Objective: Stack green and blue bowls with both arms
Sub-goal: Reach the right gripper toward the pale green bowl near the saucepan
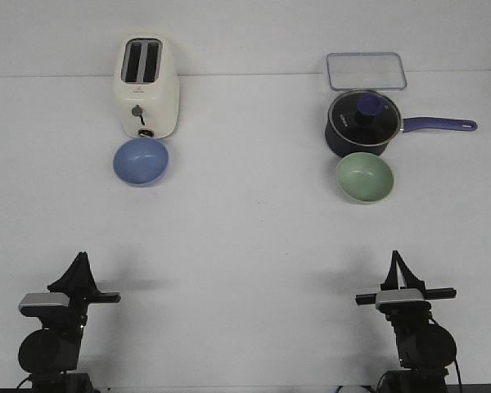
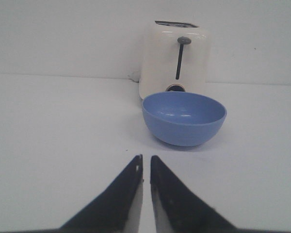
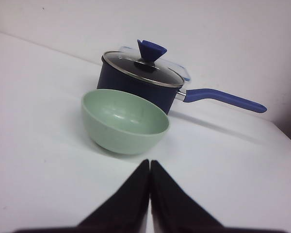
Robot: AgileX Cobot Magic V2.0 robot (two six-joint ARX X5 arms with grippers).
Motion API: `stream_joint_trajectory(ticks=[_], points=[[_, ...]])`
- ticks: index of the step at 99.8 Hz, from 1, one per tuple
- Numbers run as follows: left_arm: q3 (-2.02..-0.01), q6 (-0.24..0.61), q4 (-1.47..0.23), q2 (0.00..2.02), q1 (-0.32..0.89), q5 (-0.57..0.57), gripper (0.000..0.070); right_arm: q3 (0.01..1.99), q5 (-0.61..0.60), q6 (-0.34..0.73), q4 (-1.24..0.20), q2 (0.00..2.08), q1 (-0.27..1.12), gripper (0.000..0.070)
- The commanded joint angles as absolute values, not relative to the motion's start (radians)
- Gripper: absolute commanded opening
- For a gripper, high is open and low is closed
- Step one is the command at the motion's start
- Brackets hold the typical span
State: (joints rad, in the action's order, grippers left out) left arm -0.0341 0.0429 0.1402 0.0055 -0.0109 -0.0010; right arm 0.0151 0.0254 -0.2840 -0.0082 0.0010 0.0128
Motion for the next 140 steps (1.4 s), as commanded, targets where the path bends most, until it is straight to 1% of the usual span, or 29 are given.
stream_joint_trajectory(ticks=[1, 84, 102, 115, 130, 140], points=[[-0.014, 0.042, 0.152, 0.004, -0.012, 0.001, 0.0015, 0.013, 0.026, -0.289, 0.007, 0.001, 0.013, 0.0000], [-0.014, 0.042, 0.152, 0.004, -0.012, 0.000, 0.0015, 0.013, 0.025, -0.282, 0.019, 0.001, 0.013, 0.0000], [-0.014, 0.041, 0.152, 0.004, -0.012, 0.000, 0.0015, 0.013, 0.024, -0.157, 0.060, 0.001, 0.014, 0.0000], [-0.014, 0.042, 0.152, 0.004, -0.012, 0.000, 0.0015, 0.013, 0.026, -0.049, 0.060, 0.001, 0.014, 0.0000], [-0.014, 0.042, 0.152, 0.004, -0.012, 0.000, 0.0015, 0.013, 0.027, 0.142, 0.062, 0.001, 0.014, 0.0000], [-0.014, 0.042, 0.152, 0.004, -0.012, 0.000, 0.0015, 0.017, 0.034, 0.217, 0.065, 0.001, 0.014, 0.0000]])
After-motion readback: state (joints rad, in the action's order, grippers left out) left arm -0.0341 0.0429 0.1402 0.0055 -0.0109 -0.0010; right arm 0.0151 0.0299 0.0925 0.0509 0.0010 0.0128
